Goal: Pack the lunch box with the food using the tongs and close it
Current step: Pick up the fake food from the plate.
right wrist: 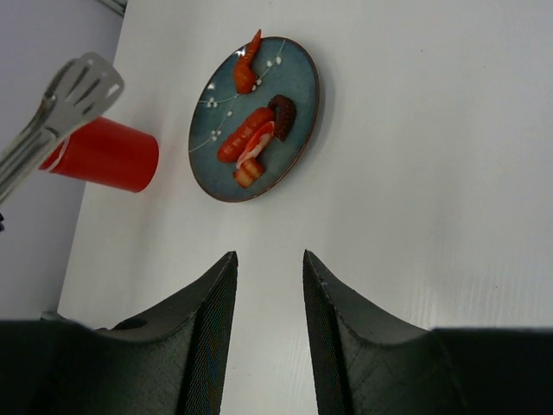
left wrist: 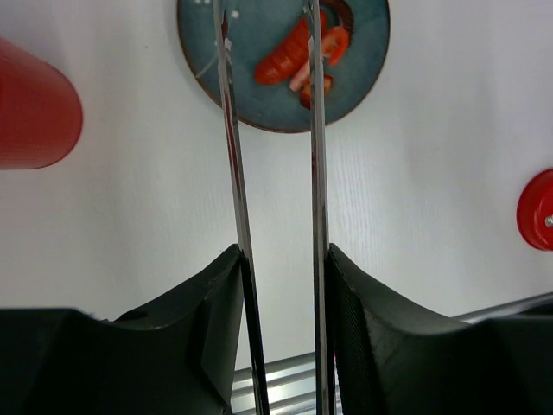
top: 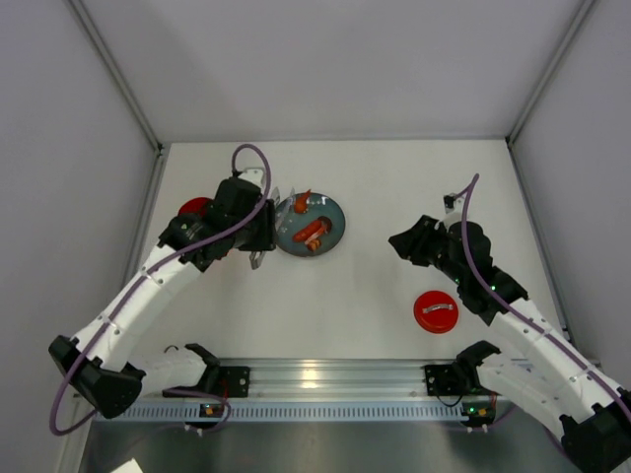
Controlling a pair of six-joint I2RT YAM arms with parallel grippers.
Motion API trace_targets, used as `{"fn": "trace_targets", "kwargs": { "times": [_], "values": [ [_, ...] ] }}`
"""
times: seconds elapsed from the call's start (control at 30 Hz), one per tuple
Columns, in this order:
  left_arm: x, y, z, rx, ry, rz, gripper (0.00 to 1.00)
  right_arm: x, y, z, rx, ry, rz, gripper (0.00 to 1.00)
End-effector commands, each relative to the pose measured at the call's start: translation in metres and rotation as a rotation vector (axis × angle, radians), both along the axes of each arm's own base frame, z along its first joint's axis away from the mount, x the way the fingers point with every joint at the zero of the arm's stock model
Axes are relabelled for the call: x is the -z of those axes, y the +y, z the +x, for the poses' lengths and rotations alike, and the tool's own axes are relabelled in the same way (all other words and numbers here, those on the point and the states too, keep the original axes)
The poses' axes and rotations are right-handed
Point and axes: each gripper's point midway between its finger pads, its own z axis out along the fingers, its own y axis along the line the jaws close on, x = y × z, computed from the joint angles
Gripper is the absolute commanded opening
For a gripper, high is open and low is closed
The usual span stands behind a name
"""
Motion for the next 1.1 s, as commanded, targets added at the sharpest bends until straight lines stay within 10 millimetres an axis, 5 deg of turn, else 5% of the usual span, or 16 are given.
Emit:
{"fn": "trace_targets", "kwargs": {
  "times": [0.0,0.37,1.07],
  "values": [
    [0.006,-0.035,-0.002,0.129,-0.01,-0.042,0.46,-0.027,0.003,0.003,-0.006,-0.065,0.016,0.36],
    [0.062,-0.043,-0.014,0.151,0.094,0.001,0.5,-0.02,-0.001,0.003,0.015,-0.054,0.007,0.36],
    [0.099,-0.047,0.01,0.132,0.14,0.108,0.52,-0.014,-0.003,0.001,0.022,-0.046,-0.008,0.36]
  ]
}}
